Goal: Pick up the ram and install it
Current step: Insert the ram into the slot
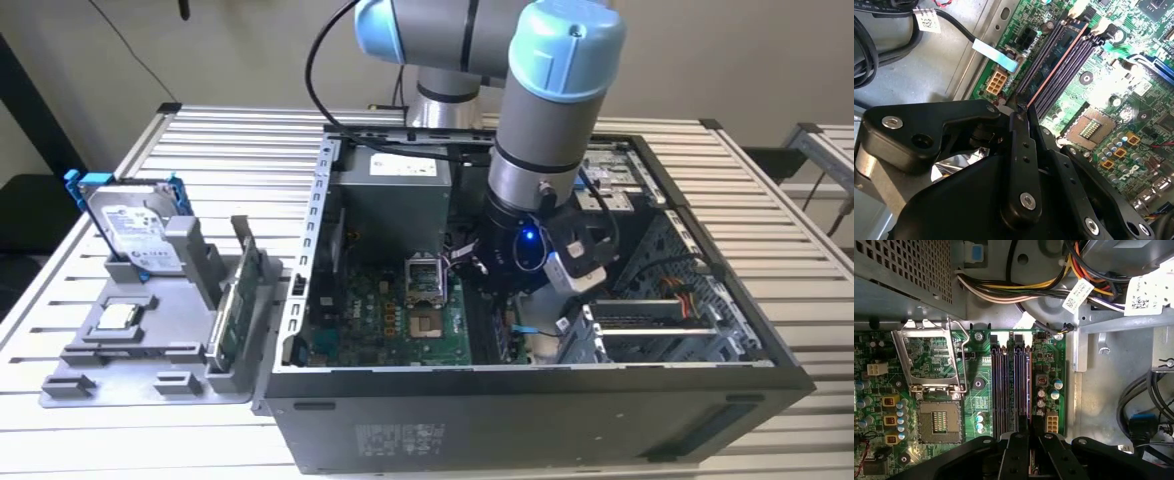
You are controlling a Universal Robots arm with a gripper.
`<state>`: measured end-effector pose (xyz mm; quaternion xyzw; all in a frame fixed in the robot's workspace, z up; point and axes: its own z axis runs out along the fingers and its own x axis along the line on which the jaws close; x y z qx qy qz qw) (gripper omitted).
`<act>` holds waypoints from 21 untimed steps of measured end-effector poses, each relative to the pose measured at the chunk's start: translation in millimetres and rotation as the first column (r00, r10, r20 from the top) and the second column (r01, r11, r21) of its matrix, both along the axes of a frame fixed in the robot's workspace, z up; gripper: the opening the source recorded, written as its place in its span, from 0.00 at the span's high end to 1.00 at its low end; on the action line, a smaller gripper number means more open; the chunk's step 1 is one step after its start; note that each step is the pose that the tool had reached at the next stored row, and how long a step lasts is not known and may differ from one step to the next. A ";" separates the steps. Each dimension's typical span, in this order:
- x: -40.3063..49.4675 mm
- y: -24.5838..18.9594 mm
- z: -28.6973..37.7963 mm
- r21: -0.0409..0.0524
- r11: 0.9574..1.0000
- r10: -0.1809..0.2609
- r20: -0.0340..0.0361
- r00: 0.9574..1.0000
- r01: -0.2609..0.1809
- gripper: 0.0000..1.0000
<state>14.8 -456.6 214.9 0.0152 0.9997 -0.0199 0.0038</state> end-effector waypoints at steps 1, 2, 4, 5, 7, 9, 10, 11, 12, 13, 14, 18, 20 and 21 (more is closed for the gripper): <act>0.0 0.0 0.0 0.000 1.000 0.000 0.000 1.000 0.000 0.86; 0.0 0.0 0.0 0.000 1.000 0.000 0.000 1.000 0.000 0.86; 0.0 0.0 -0.2 0.000 1.000 0.000 0.001 1.000 0.000 0.86; 0.1 0.1 -0.3 0.000 1.000 0.000 0.001 1.000 0.000 0.86; 0.2 0.8 -0.4 0.000 1.000 0.000 0.001 1.000 0.000 0.86; 0.2 1.4 -0.4 0.000 1.000 0.000 0.001 1.000 0.000 0.86; 0.2 1.6 -0.4 0.000 1.000 0.000 0.001 1.000 0.000 0.86; 0.2 1.7 -0.4 0.000 1.000 0.000 0.001 1.000 0.000 0.86; 0.2 1.7 -0.5 0.000 1.000 0.000 0.001 1.000 0.000 0.86; 0.2 1.8 -1.1 0.000 1.000 0.000 0.001 1.000 0.000 0.86; 0.2 1.8 -1.9 0.000 1.000 0.000 0.001 1.000 0.000 0.86; 0.1 1.8 -4.5 0.002 1.000 0.000 0.001 1.000 0.000 0.86; 0.2 1.8 -4.7 0.002 1.000 0.000 0.001 1.000 0.000 0.86; 0.2 1.8 -4.8 0.002 1.000 0.000 0.001 1.000 0.000 0.86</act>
